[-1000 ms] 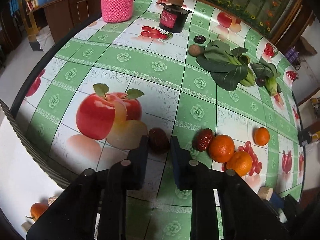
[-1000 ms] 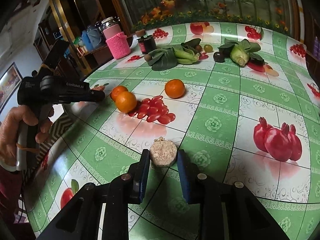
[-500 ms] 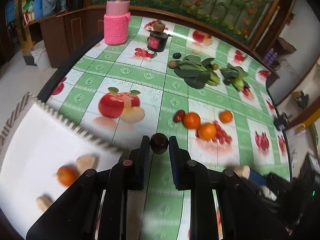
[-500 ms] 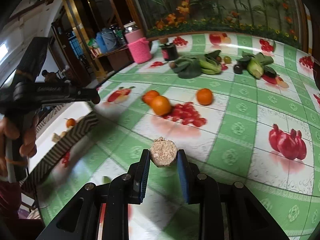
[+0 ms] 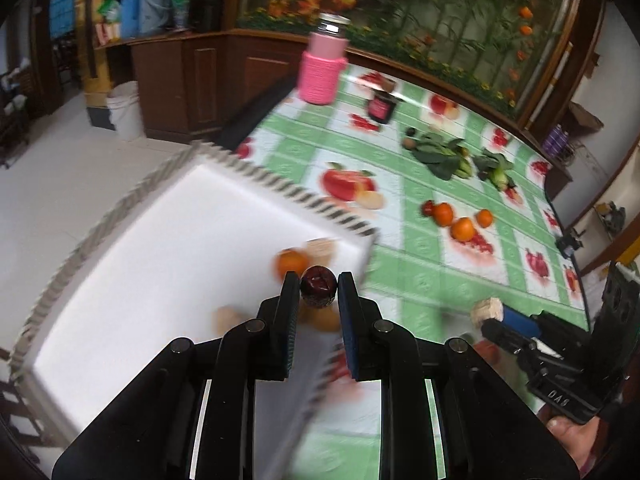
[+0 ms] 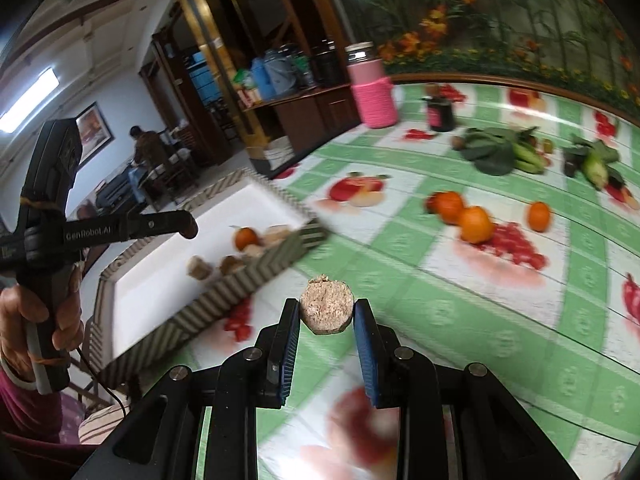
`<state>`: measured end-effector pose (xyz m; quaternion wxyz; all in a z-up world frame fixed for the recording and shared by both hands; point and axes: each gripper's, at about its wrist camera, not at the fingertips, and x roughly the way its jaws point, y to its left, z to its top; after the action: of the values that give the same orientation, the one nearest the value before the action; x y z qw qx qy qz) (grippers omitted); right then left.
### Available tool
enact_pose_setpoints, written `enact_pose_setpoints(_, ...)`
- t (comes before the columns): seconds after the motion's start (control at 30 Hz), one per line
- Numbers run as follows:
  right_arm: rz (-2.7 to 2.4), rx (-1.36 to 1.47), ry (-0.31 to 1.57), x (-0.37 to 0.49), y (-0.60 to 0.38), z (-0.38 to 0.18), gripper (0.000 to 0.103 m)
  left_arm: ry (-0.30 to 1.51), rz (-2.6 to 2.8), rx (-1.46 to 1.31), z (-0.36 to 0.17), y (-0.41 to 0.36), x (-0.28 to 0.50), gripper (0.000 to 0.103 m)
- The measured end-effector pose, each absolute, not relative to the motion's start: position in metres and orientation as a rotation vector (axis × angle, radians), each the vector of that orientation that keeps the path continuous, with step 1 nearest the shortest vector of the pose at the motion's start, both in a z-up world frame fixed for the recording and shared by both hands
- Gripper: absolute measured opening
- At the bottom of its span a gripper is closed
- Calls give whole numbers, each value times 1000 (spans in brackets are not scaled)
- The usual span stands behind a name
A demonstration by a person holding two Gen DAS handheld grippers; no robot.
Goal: Organize fruits
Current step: 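Carry the date and cake over the tray and open both tools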
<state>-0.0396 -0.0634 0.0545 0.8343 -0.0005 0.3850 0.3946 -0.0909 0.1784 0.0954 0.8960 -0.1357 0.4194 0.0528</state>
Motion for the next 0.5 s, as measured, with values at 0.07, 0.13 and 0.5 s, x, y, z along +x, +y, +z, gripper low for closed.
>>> enact_pose_setpoints(0.07,860,-19,816,-44,-48,56,27,869,134,-286,92,192,-105,19)
enact_pose_setpoints(0.13,881,-37,817,-49,-34,57,27,870,161,-285,87,203,-118,19)
enact_pose_setpoints(0.5,985,-113,834,-64,44,56,27,851,302,-208,63,236,-152,19)
